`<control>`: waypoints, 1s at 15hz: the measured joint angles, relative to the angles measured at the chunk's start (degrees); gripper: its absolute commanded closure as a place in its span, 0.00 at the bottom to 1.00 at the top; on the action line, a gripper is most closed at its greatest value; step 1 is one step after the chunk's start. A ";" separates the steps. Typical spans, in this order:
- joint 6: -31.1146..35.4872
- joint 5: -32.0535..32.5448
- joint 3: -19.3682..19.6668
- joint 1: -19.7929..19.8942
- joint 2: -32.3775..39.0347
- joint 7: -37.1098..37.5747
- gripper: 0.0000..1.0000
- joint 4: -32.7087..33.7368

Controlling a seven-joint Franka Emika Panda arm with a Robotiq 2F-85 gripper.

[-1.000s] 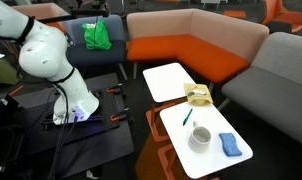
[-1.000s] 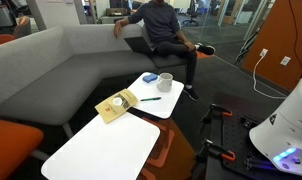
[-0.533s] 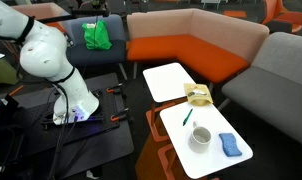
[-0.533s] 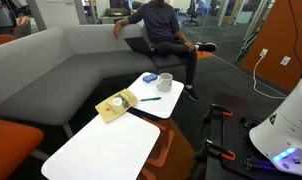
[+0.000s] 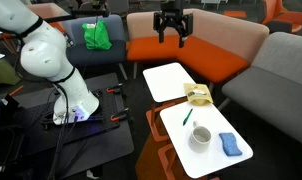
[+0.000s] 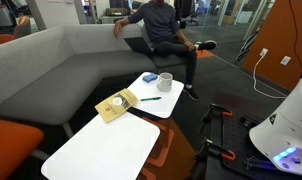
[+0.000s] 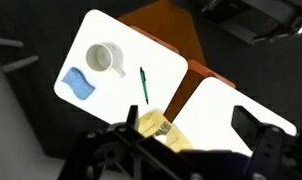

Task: Get the pen from the table and put it in the mug

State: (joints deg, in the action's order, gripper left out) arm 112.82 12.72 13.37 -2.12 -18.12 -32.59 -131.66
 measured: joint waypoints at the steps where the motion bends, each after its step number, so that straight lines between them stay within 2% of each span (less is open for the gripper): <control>1: 3.71 -2.10 0.16 0.05 3.46 -0.70 0.00 0.02; 4: 13.60 -9.58 0.18 0.60 15.28 -5.30 0.00 1.50; 6: 18.43 -16.95 -0.43 2.23 23.82 -12.53 0.00 4.54; 8: 19.32 -21.68 -2.74 5.46 31.80 -18.35 0.00 9.22; 11: 19.21 -23.16 -7.47 10.36 41.34 -21.14 0.00 16.38; 13: 18.52 -23.03 -9.63 12.03 45.32 -21.14 0.00 20.11; 15: 18.07 -23.02 -9.88 12.21 46.32 -21.14 0.00 21.51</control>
State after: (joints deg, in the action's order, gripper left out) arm 130.89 -10.30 3.49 10.08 28.20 -53.73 -110.15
